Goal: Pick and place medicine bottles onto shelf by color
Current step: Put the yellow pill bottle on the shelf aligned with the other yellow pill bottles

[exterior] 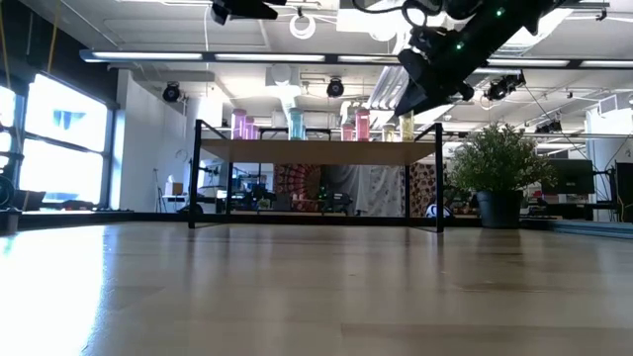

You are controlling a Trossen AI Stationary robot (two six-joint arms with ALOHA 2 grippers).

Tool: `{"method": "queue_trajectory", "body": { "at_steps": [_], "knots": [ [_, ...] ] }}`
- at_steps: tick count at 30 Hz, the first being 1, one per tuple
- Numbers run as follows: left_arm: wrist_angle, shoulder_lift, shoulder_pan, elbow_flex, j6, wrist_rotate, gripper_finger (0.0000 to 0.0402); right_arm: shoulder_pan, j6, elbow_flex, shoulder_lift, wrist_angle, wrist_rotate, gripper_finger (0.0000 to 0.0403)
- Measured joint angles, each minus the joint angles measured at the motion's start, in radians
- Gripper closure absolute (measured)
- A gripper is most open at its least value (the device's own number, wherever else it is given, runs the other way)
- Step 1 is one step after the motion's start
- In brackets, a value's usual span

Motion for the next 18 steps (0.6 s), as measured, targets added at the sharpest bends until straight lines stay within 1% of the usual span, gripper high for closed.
{"method": "queue_trajectory", "body": {
  "at_steps": [5, 14, 18],
  "knots": [
    [0.0, 0.0, 0.0, 0.0, 0.026, -0.001, 0.0157, -0.017, 0.0, 0.0, 0.007, 0.007, 0.0, 0.0296],
    [0.0, 0.0, 0.0, 0.0, 0.027, -0.003, 0.0157, -0.052, -0.005, 0.0, 0.007, 0.007, 0.0, 0.0296],
    [0.0, 0.0, 0.005, 0.0, 0.027, -0.002, 0.0157, -0.074, -0.015, 0.0, 0.007, 0.009, -0.026, 0.0296]
  ]
}}
